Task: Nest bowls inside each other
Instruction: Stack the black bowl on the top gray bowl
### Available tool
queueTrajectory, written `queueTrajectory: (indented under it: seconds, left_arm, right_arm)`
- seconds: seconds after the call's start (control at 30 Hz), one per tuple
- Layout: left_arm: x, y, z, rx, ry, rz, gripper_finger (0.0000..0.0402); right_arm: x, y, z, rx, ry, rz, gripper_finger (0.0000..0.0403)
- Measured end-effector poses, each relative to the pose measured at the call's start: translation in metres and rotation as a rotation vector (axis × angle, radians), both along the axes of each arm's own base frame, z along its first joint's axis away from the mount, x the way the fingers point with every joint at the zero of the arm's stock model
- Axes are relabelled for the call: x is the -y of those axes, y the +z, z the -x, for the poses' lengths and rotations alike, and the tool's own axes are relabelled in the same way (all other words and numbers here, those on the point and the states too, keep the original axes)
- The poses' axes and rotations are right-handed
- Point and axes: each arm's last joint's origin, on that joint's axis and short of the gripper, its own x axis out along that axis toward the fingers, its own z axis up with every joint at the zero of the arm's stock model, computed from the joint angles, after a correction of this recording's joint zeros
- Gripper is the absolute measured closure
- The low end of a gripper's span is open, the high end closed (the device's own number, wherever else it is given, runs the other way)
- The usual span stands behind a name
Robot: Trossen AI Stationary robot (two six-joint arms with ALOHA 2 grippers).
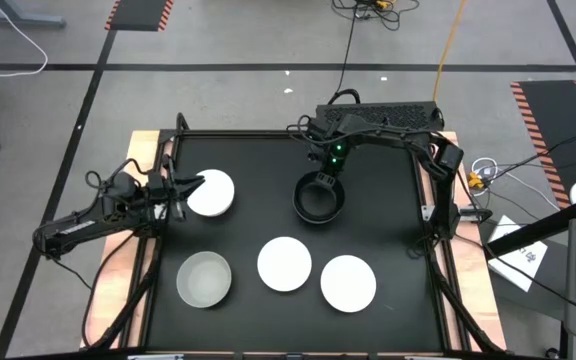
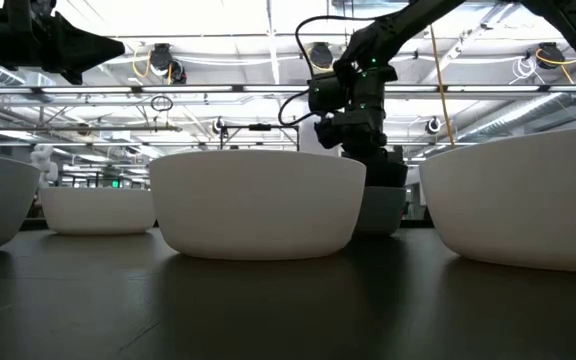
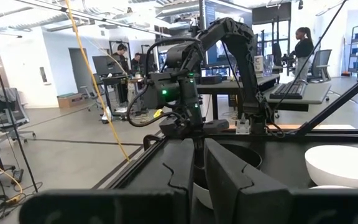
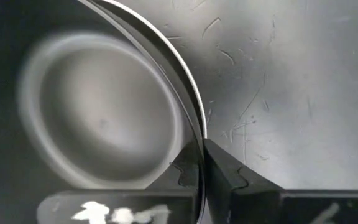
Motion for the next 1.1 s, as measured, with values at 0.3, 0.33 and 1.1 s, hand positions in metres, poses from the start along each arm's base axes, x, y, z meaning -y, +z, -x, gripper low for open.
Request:
queueTrajectory:
  seconds: [0.3,0.33,1.1]
  left_arm:
    - [0.0,0.0,0.0,0.0,0.0,0.0,0.036]
    - [0.0,0.0,0.0,0.0,0.0,0.0,0.036]
    - [0.0,0.0,0.0,0.0,0.0,-0.001,0.036]
  right_arm:
    - [-0.001,-0.003,-0.002,-0.002,0.011,-0.003,0.0403]
    - [-0.001,-0.004,-0.003,-0.003,0.014,-0.004,0.0403]
    - [-0.009,-0.008,-0.008,0.017,0.052,-0.039,0.0304]
